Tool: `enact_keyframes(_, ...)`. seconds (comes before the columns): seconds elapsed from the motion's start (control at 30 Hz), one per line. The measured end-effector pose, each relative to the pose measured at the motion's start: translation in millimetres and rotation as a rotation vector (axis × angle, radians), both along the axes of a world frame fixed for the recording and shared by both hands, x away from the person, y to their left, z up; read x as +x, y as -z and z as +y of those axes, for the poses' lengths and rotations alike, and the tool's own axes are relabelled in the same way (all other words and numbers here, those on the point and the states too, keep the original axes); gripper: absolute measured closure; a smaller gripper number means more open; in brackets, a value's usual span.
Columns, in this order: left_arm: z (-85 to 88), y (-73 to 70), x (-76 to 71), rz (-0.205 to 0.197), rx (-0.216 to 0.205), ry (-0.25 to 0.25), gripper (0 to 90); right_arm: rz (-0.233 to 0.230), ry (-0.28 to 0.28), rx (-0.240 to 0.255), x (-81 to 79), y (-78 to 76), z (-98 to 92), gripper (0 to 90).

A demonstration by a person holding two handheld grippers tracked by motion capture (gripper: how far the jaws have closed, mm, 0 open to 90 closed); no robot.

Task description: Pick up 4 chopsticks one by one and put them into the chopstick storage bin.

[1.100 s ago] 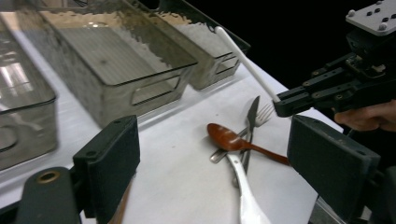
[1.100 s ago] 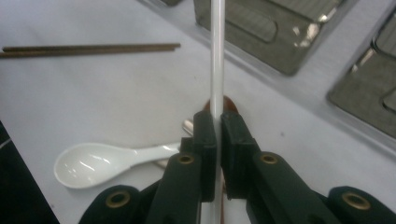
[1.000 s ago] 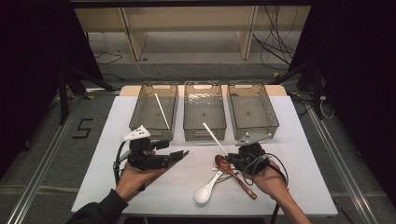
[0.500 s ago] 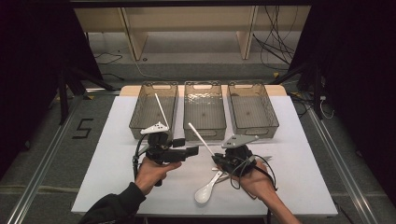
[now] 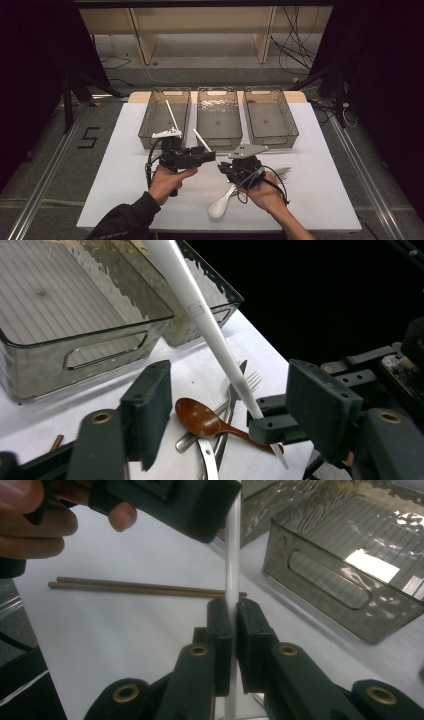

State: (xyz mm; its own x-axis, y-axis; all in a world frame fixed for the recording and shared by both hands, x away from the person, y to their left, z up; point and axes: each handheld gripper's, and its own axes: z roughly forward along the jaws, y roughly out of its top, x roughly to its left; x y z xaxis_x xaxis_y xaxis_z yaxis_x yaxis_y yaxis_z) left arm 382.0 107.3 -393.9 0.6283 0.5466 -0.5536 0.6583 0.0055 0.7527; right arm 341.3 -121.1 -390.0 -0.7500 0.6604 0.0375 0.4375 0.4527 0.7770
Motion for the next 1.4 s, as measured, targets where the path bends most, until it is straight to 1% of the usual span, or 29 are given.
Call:
enact_keyframes(0.07,-0.6,0.2,0.2,0.011,-0.008,0.007,39.5,-0.009,0.002,0.007,-0.3,-0.8,1.2,86.0)
enact_keyframes(0.17,-1.7,0.8,0.4,0.006,-0.007,0.018,44.1,-0.015,0.006,0.016,-0.4,-1.7,2.9,86.0)
enact_keyframes(0.27,-2.5,1.8,0.6,0.015,-0.017,0.022,49.1,-0.019,0.005,0.021,-0.7,-2.1,4.1,86.0)
enact_keyframes(0.37,-3.0,2.2,1.0,0.015,-0.017,0.033,52.9,-0.024,0.002,0.025,-0.6,-2.0,5.0,86.0)
enact_keyframes(0.67,-4.2,3.5,1.4,0.025,-0.040,0.050,64.4,-0.025,-0.008,0.036,-1.9,-1.7,7.0,85.9)
enact_keyframes(0.8,-3.6,4.0,1.5,0.025,-0.043,0.053,70.1,-0.026,-0.010,0.036,-1.8,-1.4,7.4,85.9)
enact_keyframes(0.97,-3.5,4.1,1.6,0.031,-0.046,0.063,75.1,-0.029,-0.011,0.041,-2.0,-1.7,7.1,85.9)
enact_keyframes(1.07,-2.7,4.1,2.2,0.042,-0.061,0.069,77.2,-0.030,-0.012,0.044,-2.1,-1.7,6.6,85.8)
enact_keyframes(1.13,-2.1,4.6,2.7,0.058,-0.088,0.070,78.9,-0.033,-0.013,0.048,-2.3,-1.7,6.5,85.8)
enact_keyframes(1.27,-0.9,5.1,3.1,0.078,-0.125,0.079,82.4,-0.035,-0.013,0.054,-2.6,-1.6,6.7,85.6)
enact_keyframes(1.33,0.0,3.9,3.0,0.078,-0.131,0.087,83.0,-0.041,-0.017,0.061,-3.0,-1.8,6.2,85.2)
enact_keyframes(1.4,0.3,2.0,2.7,0.068,-0.126,0.091,83.3,-0.045,-0.022,0.067,-3.3,-2.6,5.4,84.5)
